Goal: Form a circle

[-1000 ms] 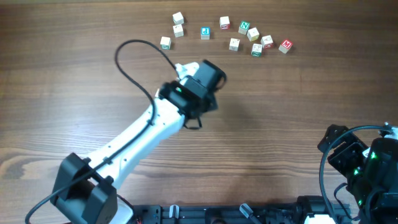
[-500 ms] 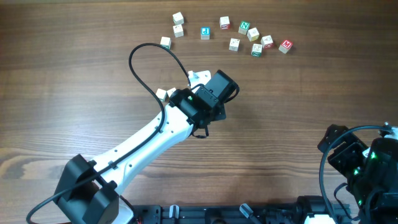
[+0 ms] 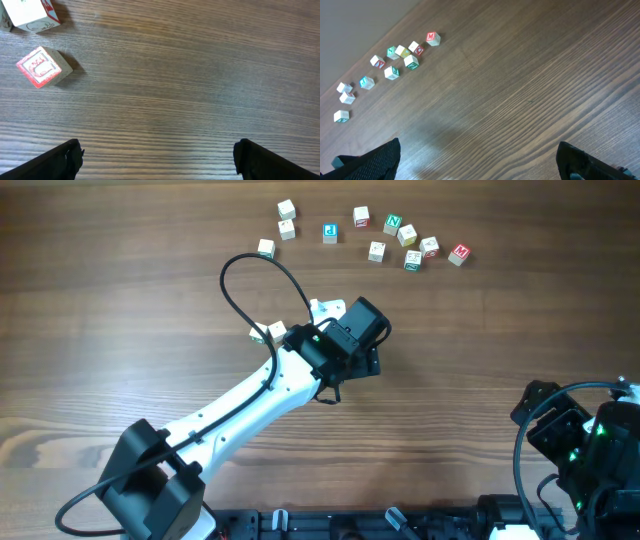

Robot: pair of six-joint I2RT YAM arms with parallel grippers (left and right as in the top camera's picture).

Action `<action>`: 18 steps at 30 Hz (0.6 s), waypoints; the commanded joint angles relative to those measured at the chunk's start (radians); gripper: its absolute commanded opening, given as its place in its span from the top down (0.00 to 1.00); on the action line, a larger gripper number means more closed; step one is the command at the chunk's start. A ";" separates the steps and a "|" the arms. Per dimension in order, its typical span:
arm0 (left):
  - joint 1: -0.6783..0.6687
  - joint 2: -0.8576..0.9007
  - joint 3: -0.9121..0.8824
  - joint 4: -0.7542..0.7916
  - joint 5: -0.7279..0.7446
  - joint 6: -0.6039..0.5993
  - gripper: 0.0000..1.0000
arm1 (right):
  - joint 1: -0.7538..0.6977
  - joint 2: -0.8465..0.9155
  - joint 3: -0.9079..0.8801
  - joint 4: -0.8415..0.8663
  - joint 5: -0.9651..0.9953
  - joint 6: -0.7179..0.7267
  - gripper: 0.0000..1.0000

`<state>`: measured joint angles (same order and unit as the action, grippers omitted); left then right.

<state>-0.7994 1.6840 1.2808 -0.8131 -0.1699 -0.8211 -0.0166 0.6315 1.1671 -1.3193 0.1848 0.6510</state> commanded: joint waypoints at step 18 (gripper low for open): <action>-0.001 0.015 -0.006 -0.064 -0.128 -0.152 0.00 | 0.002 -0.005 0.001 -0.001 0.006 0.007 0.00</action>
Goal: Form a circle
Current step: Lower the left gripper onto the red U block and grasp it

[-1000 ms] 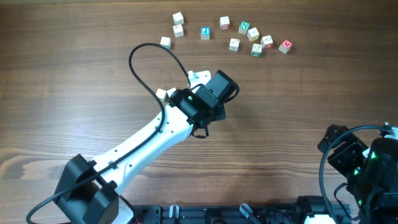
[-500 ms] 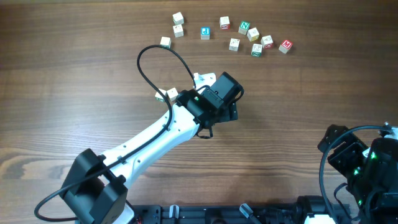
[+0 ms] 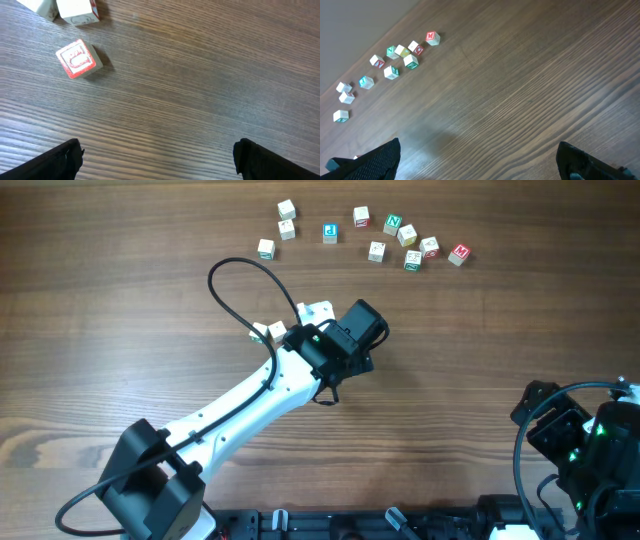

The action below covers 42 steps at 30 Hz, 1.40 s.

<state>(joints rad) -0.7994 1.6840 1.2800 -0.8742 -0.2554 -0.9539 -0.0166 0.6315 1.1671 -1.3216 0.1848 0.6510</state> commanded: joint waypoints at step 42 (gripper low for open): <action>0.178 0.235 -0.138 0.158 -0.089 -0.389 0.38 | 0.002 -0.005 0.001 -0.001 0.006 0.007 0.00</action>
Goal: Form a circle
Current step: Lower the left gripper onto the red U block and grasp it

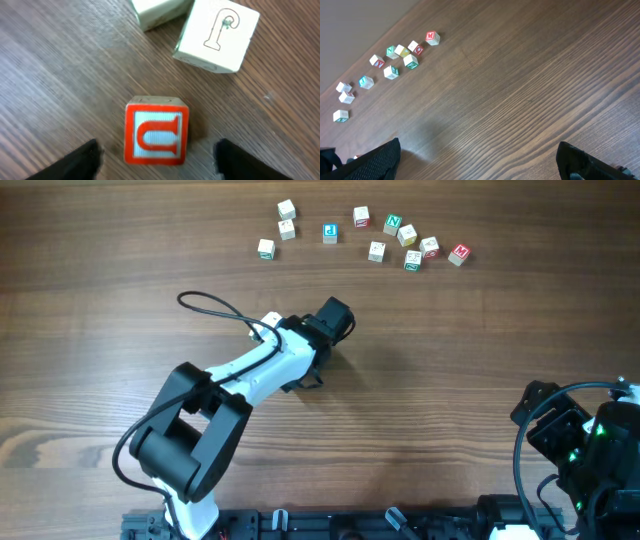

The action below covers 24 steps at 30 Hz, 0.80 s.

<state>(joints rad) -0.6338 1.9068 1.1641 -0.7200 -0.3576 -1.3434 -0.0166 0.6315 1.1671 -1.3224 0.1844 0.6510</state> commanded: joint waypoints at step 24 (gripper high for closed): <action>0.043 0.012 -0.023 0.051 0.048 0.109 0.50 | 0.002 -0.005 0.001 0.000 0.006 0.007 0.00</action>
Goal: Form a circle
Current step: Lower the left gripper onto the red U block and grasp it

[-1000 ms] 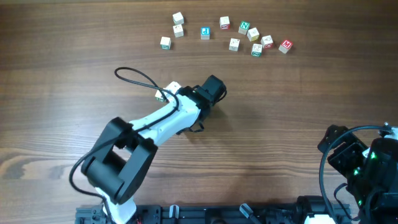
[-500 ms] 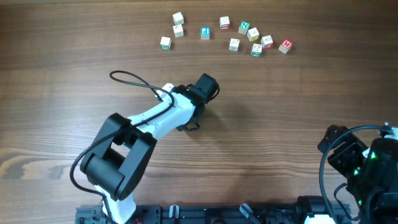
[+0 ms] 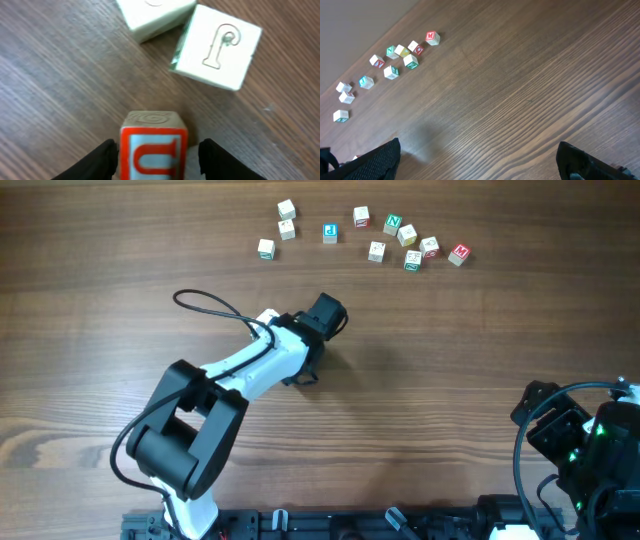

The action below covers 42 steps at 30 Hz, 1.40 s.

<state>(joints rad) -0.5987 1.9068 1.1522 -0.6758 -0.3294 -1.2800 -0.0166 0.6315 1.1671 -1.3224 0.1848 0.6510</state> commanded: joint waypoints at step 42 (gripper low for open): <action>0.008 -0.027 -0.020 -0.113 0.000 0.409 0.72 | 0.002 -0.005 0.001 0.000 0.006 0.007 0.00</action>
<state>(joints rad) -0.5968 1.8904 1.1500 -0.7891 -0.3168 -0.9287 -0.0166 0.6315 1.1671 -1.3224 0.1848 0.6510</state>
